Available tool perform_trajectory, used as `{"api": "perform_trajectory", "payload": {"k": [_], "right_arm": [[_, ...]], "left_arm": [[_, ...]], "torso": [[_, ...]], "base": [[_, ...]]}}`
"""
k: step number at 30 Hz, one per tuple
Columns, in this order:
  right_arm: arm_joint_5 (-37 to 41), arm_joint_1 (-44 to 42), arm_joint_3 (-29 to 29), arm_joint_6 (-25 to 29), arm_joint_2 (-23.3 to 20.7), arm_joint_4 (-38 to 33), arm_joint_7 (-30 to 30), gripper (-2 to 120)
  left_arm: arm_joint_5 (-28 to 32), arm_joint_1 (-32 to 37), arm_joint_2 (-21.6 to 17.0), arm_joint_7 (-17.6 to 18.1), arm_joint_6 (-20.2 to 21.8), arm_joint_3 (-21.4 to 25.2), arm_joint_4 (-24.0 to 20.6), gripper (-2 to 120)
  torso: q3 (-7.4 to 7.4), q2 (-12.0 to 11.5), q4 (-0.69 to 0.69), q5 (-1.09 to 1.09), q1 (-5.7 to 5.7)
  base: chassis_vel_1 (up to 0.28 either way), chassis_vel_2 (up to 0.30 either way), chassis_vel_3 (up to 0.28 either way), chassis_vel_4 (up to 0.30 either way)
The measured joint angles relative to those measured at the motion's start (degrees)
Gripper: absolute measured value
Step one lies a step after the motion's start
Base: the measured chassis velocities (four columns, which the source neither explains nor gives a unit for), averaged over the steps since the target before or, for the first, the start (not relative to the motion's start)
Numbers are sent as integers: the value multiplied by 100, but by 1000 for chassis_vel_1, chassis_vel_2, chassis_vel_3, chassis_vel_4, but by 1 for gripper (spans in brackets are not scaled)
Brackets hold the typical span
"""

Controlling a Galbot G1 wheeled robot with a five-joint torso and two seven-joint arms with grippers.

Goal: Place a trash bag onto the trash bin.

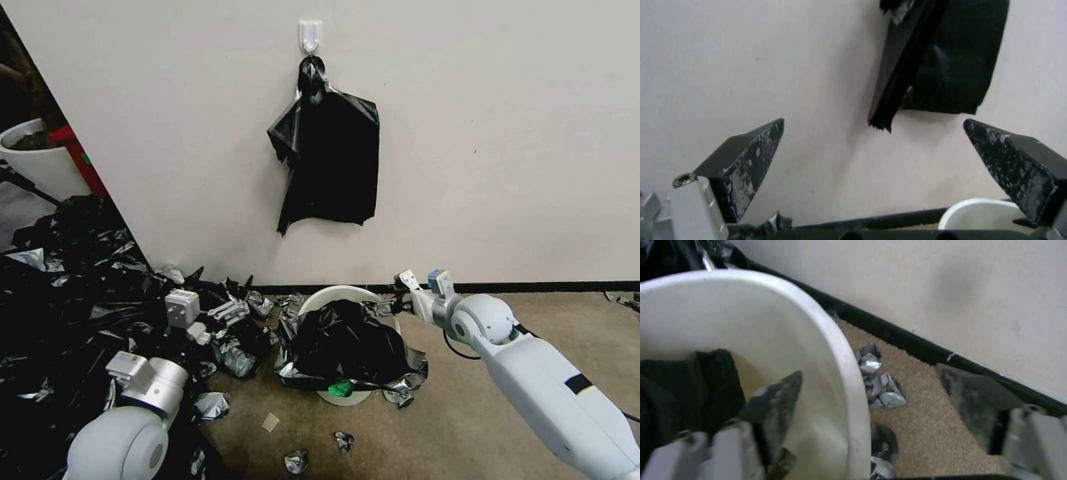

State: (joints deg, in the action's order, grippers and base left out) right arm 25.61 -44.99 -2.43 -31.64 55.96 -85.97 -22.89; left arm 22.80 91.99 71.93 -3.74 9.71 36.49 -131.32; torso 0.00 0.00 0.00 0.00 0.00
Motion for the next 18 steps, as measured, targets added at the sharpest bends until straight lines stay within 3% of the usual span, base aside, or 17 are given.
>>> {"api": "perform_trajectory", "payload": {"k": [1, 11, 15, 18], "right_arm": [[-88, 62, 40, 6, 48, 71, -72, 68], [-78, 61, 149, -59, 244, 119, 164, 34], [431, -63, 171, -149, 269, -45, 909, 21], [1686, -409, 164, -398, 251, -789, 2461, 8]], "left_arm": [[5, 0, 21, 117, 75, -52, -3, 100], [5, 39, 70, 438, 262, -186, -3, 100], [5, 43, 70, 531, 280, -200, -3, 100], [4, 35, 69, 647, 290, -221, 27, 100]], "torso": [[0, 0, 0, -1, 0], [0, 0, 0, 0, 0], [0, 0, 0, 0, 0], [-1, 0, 1, 0, 0]], "base": [[0, 0, 0, 0], [0, 0, 0, 0], [0, 0, 0, 0], [0, 0, 0, 0]]}}
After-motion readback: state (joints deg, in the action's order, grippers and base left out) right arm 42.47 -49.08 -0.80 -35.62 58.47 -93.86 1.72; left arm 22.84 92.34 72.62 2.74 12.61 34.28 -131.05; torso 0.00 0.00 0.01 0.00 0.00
